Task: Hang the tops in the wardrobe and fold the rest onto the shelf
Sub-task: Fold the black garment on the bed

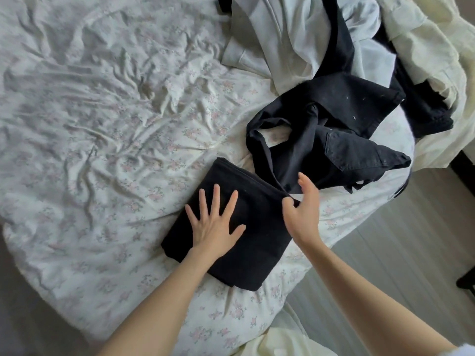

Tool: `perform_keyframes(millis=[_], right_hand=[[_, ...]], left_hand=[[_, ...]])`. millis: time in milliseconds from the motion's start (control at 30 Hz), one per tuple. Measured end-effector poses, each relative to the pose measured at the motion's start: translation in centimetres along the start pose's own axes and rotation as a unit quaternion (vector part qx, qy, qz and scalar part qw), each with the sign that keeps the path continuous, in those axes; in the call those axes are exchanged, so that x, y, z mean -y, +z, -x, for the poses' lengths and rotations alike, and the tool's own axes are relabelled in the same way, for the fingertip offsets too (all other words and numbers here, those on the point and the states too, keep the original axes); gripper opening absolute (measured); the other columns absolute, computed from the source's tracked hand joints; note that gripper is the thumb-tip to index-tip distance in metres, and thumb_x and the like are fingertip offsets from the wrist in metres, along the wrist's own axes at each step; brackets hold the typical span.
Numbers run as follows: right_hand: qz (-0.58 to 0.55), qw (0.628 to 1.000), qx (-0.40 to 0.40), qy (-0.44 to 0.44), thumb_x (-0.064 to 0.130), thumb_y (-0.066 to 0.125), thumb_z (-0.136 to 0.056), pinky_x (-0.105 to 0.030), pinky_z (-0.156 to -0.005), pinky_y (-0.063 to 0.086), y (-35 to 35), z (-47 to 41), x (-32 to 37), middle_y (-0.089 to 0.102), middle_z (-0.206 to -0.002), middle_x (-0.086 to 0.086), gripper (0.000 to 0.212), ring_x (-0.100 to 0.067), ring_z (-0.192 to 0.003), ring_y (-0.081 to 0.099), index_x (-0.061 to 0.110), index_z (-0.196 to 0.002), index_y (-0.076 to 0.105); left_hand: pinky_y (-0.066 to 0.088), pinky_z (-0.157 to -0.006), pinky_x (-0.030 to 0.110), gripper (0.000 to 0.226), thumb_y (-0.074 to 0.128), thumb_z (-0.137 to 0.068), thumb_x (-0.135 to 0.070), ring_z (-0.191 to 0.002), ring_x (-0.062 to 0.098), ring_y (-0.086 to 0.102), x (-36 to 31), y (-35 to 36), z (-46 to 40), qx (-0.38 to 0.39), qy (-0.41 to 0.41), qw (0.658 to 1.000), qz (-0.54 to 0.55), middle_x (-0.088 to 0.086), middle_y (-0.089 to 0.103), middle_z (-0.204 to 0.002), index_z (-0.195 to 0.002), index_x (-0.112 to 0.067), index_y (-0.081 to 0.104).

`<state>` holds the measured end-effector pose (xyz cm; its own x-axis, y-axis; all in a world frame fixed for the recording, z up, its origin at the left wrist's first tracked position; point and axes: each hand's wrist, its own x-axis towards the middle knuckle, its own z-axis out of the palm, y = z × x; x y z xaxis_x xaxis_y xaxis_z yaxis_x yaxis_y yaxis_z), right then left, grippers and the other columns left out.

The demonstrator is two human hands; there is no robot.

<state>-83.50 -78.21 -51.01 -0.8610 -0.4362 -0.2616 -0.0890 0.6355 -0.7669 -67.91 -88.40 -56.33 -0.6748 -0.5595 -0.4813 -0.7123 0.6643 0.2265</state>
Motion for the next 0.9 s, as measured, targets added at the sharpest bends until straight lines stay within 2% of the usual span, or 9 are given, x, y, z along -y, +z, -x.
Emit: perform_keyframes(millis=[67,133,233,367,467,600,667,800,900], right_hand=[[0.162,0.953,0.014,-0.257,0.010,0.038,-0.081,-0.039,-0.106,0.030,1.5,-0.3,1.0,0.049,-0.133,0.000,0.054,-0.015,-0.126,0.042,0.016,-0.134,0.046],[0.270,0.883,0.122,-0.365,0.015,0.036,-0.088,-0.050,-0.112,0.019,3.2,-0.8,0.7,0.042,-0.145,-0.004,0.053,-0.023,-0.137,0.033,0.019,-0.140,0.041],[0.427,0.807,0.226,-0.341,0.034,0.032,-0.098,-0.057,-0.114,0.004,4.0,-1.5,-2.7,0.011,-0.159,-0.002,0.057,-0.027,-0.146,0.009,0.032,-0.150,0.008],[0.560,0.741,0.229,-0.290,0.049,0.025,-0.098,-0.062,-0.111,0.001,2.2,-2.6,-7.2,-0.006,-0.159,-0.005,0.066,-0.026,-0.146,0.000,0.037,-0.139,-0.026],[0.590,0.738,0.218,-0.244,0.042,0.035,-0.098,-0.063,-0.111,0.007,-0.3,-2.4,-8.0,0.001,-0.159,-0.009,0.073,-0.030,-0.146,0.005,0.028,-0.143,-0.020],[0.505,0.772,0.169,-0.347,0.026,0.062,-0.078,-0.067,-0.104,0.023,-0.4,-0.9,-6.1,0.029,-0.151,-0.020,0.074,-0.039,-0.138,0.030,0.016,-0.145,0.033],[0.486,0.749,0.240,-0.381,0.035,0.054,-0.080,-0.069,-0.104,0.019,0.6,1.0,-6.1,0.021,-0.155,-0.014,0.072,-0.041,-0.141,0.019,0.030,-0.147,0.028],[0.549,0.683,0.411,-0.251,0.040,0.037,-0.097,-0.057,-0.114,0.008,-1.5,4.5,-10.2,-0.029,-0.153,-0.005,0.071,-0.039,-0.137,-0.027,0.041,-0.145,-0.015],[0.484,0.745,0.377,-0.261,0.031,0.045,-0.095,-0.050,-0.108,0.030,-3.3,4.6,-9.6,0.021,-0.156,-0.005,0.047,-0.040,-0.141,0.020,0.029,-0.142,0.039]], left_hand=[[-0.009,-0.106,0.068,0.086,0.025,-0.088,-0.069,-0.136,0.039,-0.033,-0.7,0.8,-0.6,-0.005,-0.007,1.000,-0.022,0.006,-0.044,-0.145,-0.127,-0.040,-0.046],[-0.009,-0.107,0.066,0.085,0.026,-0.087,-0.068,-0.139,0.037,-0.028,-1.0,1.5,-0.7,-0.035,-0.011,0.999,-0.028,0.009,-0.026,-0.155,-0.139,-0.036,-0.033],[0.007,-0.110,0.065,0.080,0.040,-0.085,-0.062,-0.145,0.037,0.010,-0.1,2.6,0.8,-0.091,-0.031,0.995,-0.013,0.011,0.016,-0.158,-0.150,-0.025,0.010],[0.018,-0.108,0.066,0.069,0.031,-0.087,-0.059,-0.142,0.038,0.023,1.9,5.1,3.4,-0.088,-0.049,0.994,-0.045,0.010,0.027,-0.155,-0.148,-0.027,0.023],[0.019,-0.107,0.068,0.072,0.043,-0.085,-0.062,-0.141,0.039,0.025,2.3,5.2,4.6,-0.086,-0.062,0.993,-0.046,0.013,0.029,-0.153,-0.146,-0.026,0.032],[0.002,-0.107,0.068,0.089,0.057,-0.074,-0.066,-0.142,0.042,0.015,0.0,4.5,5.3,-0.082,-0.062,0.995,-0.014,0.017,0.022,-0.155,-0.148,-0.026,0.028],[0.006,-0.108,0.068,0.087,0.058,-0.072,-0.068,-0.142,0.040,0.019,-1.3,5.3,6.4,-0.053,-0.036,0.998,-0.019,0.014,0.026,-0.154,-0.146,-0.029,0.033],[0.020,-0.107,0.066,0.087,0.063,-0.070,-0.068,-0.139,0.036,0.029,-0.2,6.8,9.4,-0.006,-0.008,1.000,-0.021,0.009,0.032,-0.152,-0.142,-0.025,0.042],[0.014,-0.110,0.064,0.076,0.043,-0.082,-0.063,-0.144,0.032,0.017,1.8,6.2,10.6,-0.031,-0.046,0.998,0.010,0.008,0.022,-0.156,-0.146,-0.022,0.032]])
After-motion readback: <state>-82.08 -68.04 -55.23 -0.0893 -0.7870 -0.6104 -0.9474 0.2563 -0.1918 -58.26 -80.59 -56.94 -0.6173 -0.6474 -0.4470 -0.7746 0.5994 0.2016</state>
